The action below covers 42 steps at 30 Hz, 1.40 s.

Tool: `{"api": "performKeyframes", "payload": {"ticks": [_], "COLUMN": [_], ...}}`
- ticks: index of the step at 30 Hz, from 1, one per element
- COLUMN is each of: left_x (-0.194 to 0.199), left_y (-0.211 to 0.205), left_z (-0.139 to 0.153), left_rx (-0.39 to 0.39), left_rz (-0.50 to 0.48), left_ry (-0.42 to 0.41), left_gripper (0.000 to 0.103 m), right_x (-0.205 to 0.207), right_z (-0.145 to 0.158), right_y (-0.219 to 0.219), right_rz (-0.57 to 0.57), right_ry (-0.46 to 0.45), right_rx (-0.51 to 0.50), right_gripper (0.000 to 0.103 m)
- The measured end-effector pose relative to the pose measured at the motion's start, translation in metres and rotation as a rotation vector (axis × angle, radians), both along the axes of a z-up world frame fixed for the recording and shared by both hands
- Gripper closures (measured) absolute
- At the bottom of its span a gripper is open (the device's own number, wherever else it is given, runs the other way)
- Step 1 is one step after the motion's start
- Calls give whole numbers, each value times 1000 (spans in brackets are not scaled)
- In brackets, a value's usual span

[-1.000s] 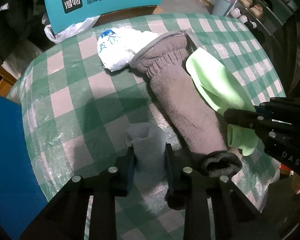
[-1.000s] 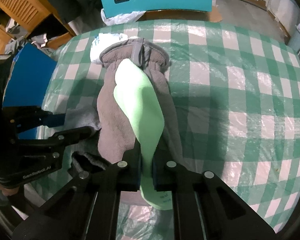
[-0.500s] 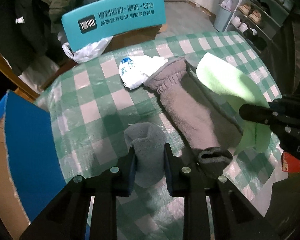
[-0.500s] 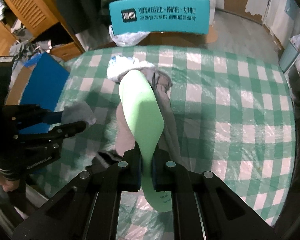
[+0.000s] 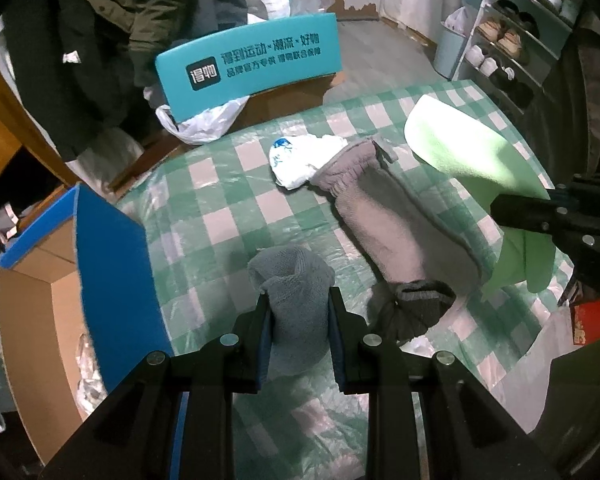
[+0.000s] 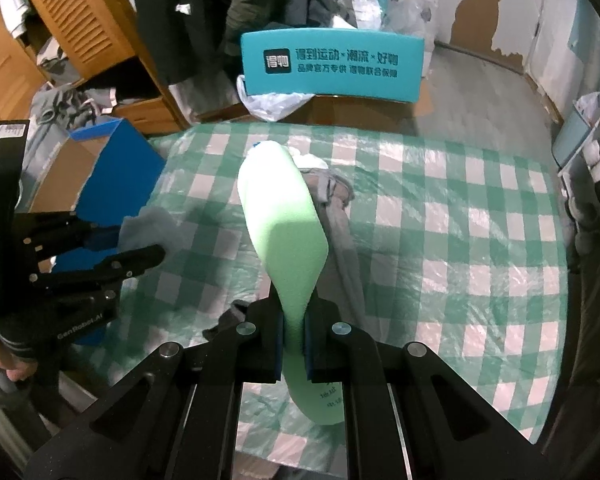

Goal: Organize soft objects
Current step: 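Lift the grey sock with the left gripper while the right gripper lifts the insole toward the box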

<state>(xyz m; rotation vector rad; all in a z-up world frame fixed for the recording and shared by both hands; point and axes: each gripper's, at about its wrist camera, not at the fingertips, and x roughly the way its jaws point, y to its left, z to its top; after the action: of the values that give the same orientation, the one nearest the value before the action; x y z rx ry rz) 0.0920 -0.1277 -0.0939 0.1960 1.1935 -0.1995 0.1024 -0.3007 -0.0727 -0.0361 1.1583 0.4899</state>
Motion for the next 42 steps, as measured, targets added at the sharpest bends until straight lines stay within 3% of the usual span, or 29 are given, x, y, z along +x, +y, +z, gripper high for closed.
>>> {"api": "performKeyframes", "payload": {"ticks": [20, 42], "left_x": [-27, -49], "left_y": [38, 90], "left_z": [39, 62], "left_rx": [16, 23], "left_rz": [46, 112], "left_ry": [-71, -127], "left_gripper": [78, 78], "right_x": [-13, -19], "right_z": [39, 62], "right_y": [28, 97], "right_rz": [62, 166], "right_ry": [-61, -89], "right_rx": [14, 25], "right_gripper": [95, 95]}}
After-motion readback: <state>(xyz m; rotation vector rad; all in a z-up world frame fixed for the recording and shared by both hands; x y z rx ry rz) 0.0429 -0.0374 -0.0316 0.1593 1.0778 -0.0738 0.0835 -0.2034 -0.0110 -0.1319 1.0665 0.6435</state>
